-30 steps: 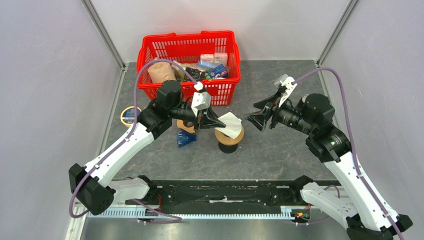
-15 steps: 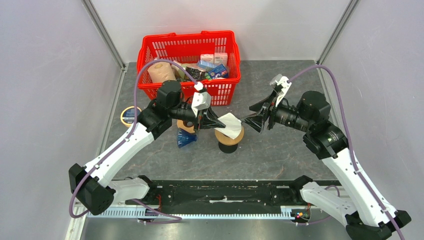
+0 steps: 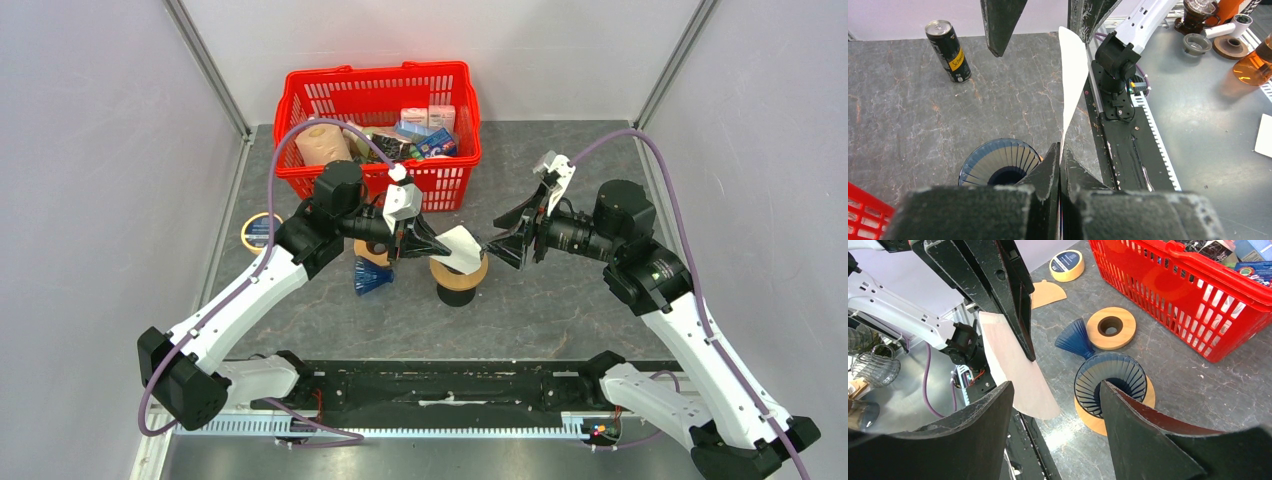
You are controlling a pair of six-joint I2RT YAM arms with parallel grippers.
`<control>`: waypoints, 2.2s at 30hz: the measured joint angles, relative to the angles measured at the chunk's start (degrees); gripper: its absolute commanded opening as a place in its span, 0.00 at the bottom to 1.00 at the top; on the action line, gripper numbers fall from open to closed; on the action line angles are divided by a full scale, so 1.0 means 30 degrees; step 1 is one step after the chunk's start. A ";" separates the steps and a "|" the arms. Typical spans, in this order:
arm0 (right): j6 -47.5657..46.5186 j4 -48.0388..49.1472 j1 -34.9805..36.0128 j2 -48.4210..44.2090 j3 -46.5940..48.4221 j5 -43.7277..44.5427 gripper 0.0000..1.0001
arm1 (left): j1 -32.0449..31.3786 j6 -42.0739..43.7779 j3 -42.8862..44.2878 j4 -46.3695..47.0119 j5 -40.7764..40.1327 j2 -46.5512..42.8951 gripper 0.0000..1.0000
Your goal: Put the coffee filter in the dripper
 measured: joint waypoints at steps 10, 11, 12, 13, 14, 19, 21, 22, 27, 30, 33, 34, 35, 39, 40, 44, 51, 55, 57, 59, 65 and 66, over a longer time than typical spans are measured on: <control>0.0000 -0.0073 0.0000 -0.0066 0.0007 -0.0168 0.71 | 0.0000 0.0000 0.0000 0.0000 -0.0007 0.0000 0.02; 0.0000 -0.0073 0.0000 -0.0066 0.0007 -0.0182 0.71 | 0.0000 0.0007 0.0000 0.0000 -0.0007 0.0000 0.02; 0.0000 -0.0073 0.0000 -0.0066 0.0007 -0.0219 0.71 | 0.0000 0.0007 0.0000 0.0000 -0.0007 0.0000 0.02; 0.0007 -0.0073 0.0000 -0.0066 0.0007 -0.0240 0.71 | 0.0000 0.0007 0.0000 0.0000 -0.0007 0.0000 0.02; 0.0007 -0.0073 0.0000 -0.0066 0.0007 -0.0262 0.71 | 0.0000 0.0000 0.0000 0.0000 -0.0007 0.0000 0.02; 0.0051 -0.0087 0.0000 -0.0087 0.0066 -0.0583 0.71 | 0.0000 0.0007 0.0000 0.0000 -0.0007 0.0000 0.02; 0.0051 -0.0080 0.0000 -0.0109 0.0073 -0.0656 0.71 | 0.0000 0.0000 0.0000 0.0000 -0.0007 0.0000 0.02; 0.0051 -0.0080 0.0000 -0.0124 0.0073 -0.0670 0.71 | 0.0000 0.0000 0.0000 0.0000 -0.0007 0.0007 0.02; 0.0051 -0.0066 0.0000 -0.0022 0.0080 -0.0729 0.71 | 0.0000 0.0000 0.0000 0.0000 -0.0007 0.0007 0.02; 0.0051 -0.0073 0.0000 0.0233 0.0080 -0.0729 0.71 | 0.0000 0.0000 0.0000 0.0000 -0.0007 0.0007 0.02; 0.0073 -0.0073 0.0000 0.0546 0.0080 -0.0721 0.71 | 0.0000 0.0000 0.0000 0.0000 0.0000 0.0007 0.02; 0.0117 -0.0073 0.0000 0.0627 0.0080 -0.0729 0.71 | 0.0000 0.0000 0.0000 0.0000 0.0000 0.0007 0.02; 0.0138 -0.0073 0.0000 0.0721 0.0080 -0.0743 0.71 | 0.0000 0.0000 0.0000 0.0000 0.0000 0.0007 0.02; 0.0197 -0.0066 0.0000 0.0852 0.0080 -0.0867 0.71 | 0.0000 0.0000 0.0000 0.0000 -0.0007 0.0007 0.02; 0.0204 -0.0066 0.0000 0.0845 0.0080 -0.0911 0.71 | 0.0000 0.0000 0.0000 0.0000 -0.0007 0.0015 0.02; 0.0299 -0.0058 0.0000 0.0656 0.0080 -0.0925 0.72 | 0.0000 0.0000 0.0000 0.0000 -0.0029 0.0102 0.02; 0.0335 -0.0044 0.0000 0.0087 0.0080 -0.0940 0.72 | 0.0000 0.0000 0.0000 0.0000 -0.0066 0.0240 0.02; 0.0328 -0.0036 0.0000 0.0109 0.0080 -0.0918 0.72 | 0.0000 0.0000 0.0000 0.0000 -0.0066 0.0262 0.02; 0.0335 -0.0036 0.0000 0.0189 0.0080 -0.0911 0.72 | 0.0000 0.0000 0.0000 0.0000 -0.0066 0.0262 0.02; 0.0335 -0.0066 0.0000 0.0342 0.0080 -0.0918 0.72 | 0.0000 0.0000 0.0000 0.0000 -0.0066 0.0262 0.02; 0.0328 -0.0197 0.0000 0.0437 0.0080 -0.0925 0.72 | 0.0000 0.0000 0.0000 0.0000 -0.0073 0.0262 0.02; 0.0335 -0.0197 0.0000 0.0386 0.0080 -0.0925 0.72 | 0.0000 0.0000 0.0000 0.0000 -0.0087 0.0262 0.02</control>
